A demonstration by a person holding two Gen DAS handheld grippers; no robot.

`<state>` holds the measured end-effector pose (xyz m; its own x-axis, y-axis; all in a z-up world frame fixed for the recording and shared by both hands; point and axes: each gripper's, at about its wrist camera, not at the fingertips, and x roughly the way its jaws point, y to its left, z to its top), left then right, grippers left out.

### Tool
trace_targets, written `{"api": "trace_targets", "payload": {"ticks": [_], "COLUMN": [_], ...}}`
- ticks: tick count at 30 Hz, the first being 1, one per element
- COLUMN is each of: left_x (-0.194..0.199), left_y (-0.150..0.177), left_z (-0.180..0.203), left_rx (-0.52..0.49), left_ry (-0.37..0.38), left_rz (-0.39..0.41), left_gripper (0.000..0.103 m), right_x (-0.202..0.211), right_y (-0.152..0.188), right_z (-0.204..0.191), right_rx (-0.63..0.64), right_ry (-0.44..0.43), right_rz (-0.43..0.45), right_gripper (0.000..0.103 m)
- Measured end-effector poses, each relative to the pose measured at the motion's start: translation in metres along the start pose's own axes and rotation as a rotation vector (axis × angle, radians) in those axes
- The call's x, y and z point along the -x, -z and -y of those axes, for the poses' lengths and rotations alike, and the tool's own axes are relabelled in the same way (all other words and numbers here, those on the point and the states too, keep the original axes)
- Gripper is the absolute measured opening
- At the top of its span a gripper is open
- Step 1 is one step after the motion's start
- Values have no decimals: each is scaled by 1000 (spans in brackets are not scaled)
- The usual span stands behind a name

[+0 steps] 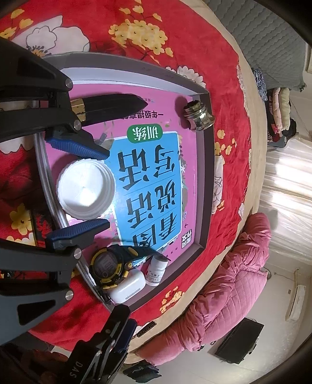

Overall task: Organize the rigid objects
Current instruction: 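Lower the white bottle cap onto the book and open the left tool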

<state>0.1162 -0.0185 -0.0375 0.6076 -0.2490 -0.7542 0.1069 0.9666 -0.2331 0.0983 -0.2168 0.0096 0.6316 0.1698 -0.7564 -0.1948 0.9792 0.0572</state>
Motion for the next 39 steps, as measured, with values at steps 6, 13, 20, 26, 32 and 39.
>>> {"api": "trace_targets", "payload": {"ticks": [6, 13, 20, 26, 32, 39], "left_x": [5, 11, 20, 27, 36, 47], "left_y": [2, 5, 9, 11, 15, 20], "left_z": [1, 3, 5, 6, 7, 9], "left_rx": [-8, -13, -12, -12, -6, -14], "left_ry": [-7, -9, -6, -17, -14, -30], "left_rz": [3, 11, 22, 30, 39, 48], "left_gripper": [51, 57, 58, 59, 59, 59], "right_x": [3, 7, 12, 19, 24, 28], "right_y": [2, 3, 6, 7, 10, 11], "right_z": [-2, -2, -3, -3, -7, -12], "right_rx": [4, 7, 8, -1, 7, 20], "right_ry": [-7, -12, -17, -24, -33, -47], "right_rz": [-1, 2, 3, 13, 15, 26], "right_gripper": [65, 65, 65, 66, 67, 72]}}
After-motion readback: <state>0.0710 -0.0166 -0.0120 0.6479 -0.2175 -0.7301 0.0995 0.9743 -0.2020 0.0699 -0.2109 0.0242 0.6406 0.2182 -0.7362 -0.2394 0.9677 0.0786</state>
